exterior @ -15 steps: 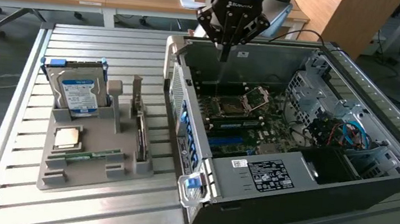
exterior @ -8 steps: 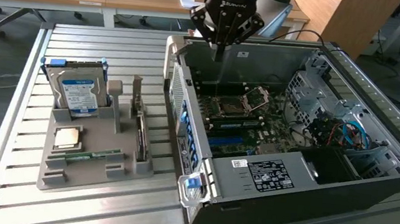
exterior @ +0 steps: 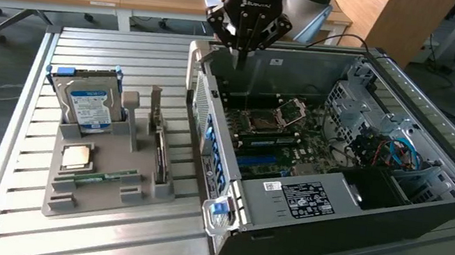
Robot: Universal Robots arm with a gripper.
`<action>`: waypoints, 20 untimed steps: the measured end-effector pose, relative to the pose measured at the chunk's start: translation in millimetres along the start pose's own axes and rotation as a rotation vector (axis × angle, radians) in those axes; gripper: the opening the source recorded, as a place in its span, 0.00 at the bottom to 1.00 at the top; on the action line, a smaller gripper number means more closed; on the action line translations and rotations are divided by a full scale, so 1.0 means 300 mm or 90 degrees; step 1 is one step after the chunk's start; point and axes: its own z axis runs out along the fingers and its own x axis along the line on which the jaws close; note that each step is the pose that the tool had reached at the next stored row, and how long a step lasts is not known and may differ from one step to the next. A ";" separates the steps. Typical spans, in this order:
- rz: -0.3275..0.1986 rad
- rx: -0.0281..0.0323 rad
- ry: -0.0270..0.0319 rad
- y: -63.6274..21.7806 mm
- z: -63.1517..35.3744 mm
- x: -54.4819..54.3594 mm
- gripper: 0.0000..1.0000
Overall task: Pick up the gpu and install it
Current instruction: 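Reach for the gpu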
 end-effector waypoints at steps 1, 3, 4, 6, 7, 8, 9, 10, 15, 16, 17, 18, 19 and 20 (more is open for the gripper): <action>0.000 0.0000 0.0000 0.000 0.000 0.006 0.11; 0.000 -0.0001 0.0000 -0.001 0.000 0.017 0.11; 0.000 0.0000 0.0000 -0.001 -0.001 0.023 0.11; 0.000 0.0000 0.0000 -0.002 -0.001 0.034 0.11; 0.000 0.0000 0.0000 -0.002 -0.001 0.040 0.11; 0.000 0.0000 0.0000 -0.003 -0.001 0.046 0.11; 0.000 0.0000 0.0000 -0.003 -0.001 0.052 0.11; 0.000 0.0000 0.0000 -0.004 -0.001 0.057 0.11; 0.000 0.0000 0.0000 -0.005 -0.002 0.086 0.11; 0.000 0.0000 0.0000 -0.006 -0.002 0.091 0.11; 0.000 0.0000 0.0000 -0.006 -0.002 0.096 0.11; 0.000 0.0000 0.0000 -0.006 -0.002 0.102 0.11; 0.000 0.0000 0.0000 -0.007 -0.003 0.108 0.11; 0.000 0.0000 0.0000 -0.007 -0.003 0.114 0.11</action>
